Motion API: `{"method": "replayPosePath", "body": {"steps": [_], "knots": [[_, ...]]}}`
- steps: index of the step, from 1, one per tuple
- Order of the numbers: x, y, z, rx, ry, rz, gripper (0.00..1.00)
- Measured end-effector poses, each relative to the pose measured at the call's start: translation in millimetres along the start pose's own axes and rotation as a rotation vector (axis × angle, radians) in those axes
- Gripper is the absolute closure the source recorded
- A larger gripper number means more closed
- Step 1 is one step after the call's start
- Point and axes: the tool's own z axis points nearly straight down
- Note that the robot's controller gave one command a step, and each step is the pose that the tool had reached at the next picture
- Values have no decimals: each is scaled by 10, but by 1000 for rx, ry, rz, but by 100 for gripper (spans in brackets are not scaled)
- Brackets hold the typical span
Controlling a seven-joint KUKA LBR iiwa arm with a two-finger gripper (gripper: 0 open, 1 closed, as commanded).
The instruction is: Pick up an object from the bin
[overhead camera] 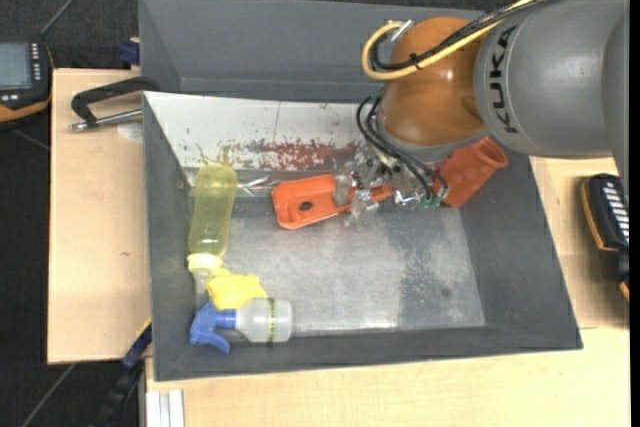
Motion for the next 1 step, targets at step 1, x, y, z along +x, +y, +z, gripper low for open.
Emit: {"method": "replayPosePath", "body": {"steps": [1], "knots": [[-92,-16,-137,3,-15,-4,100]]}}
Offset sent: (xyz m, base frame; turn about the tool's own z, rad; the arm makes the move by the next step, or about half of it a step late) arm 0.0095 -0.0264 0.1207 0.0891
